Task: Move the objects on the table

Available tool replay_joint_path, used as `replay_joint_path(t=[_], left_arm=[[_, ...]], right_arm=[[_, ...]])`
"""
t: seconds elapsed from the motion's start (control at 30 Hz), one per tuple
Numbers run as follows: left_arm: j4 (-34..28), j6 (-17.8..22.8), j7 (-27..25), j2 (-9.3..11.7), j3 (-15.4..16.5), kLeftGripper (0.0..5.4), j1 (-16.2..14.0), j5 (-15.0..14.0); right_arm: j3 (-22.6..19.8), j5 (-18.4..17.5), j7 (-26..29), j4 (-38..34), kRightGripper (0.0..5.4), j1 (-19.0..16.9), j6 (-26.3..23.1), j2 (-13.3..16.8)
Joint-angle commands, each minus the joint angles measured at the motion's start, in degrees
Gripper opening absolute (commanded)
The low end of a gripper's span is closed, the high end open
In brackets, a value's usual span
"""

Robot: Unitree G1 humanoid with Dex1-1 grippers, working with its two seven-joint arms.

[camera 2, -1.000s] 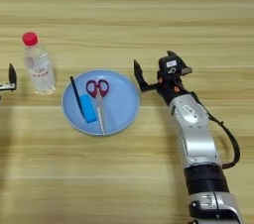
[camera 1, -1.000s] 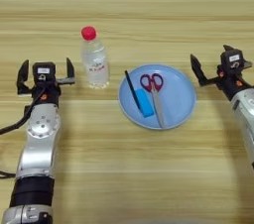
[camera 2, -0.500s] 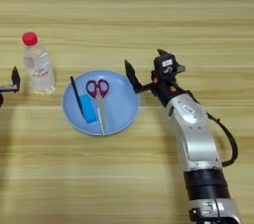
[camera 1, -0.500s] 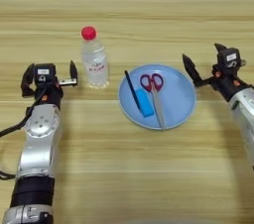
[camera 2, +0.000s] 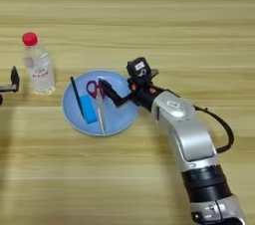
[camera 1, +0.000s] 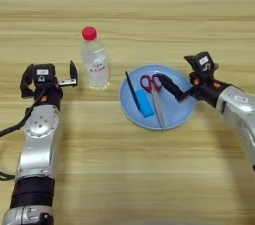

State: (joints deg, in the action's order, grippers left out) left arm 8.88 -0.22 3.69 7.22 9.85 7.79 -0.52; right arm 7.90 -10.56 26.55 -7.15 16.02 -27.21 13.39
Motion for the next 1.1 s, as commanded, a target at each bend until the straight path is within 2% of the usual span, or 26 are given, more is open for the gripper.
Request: replay_joint_path(t=[0.03, 0.3, 0.77, 1.1], left_arm=[[-0.87, 0.86, -0.09, -0.29, -0.12, 5.35, -0.03, -0.39], [-1.40, 0.98, 0.05, -0.42, -0.28, 5.35, -0.30, -0.19], [-1.91, 1.10, 0.29, -0.65, -0.33, 5.35, -0.51, 0.12], [-2.43, 1.34, 0.33, -0.88, -0.35, 5.35, -0.70, 0.13]], right_arm=[[2.12, 1.87, -0.32, 5.61, 5.40, 5.80, -1.46, -1.11], [4.22, 2.57, 0.70, 11.07, 5.40, 10.45, -2.42, -3.45], [9.82, 5.25, 1.33, 14.28, 5.40, 9.91, -1.81, -6.11], [10.44, 7.20, 1.69, 20.44, 5.40, 11.20, 1.34, -7.88]])
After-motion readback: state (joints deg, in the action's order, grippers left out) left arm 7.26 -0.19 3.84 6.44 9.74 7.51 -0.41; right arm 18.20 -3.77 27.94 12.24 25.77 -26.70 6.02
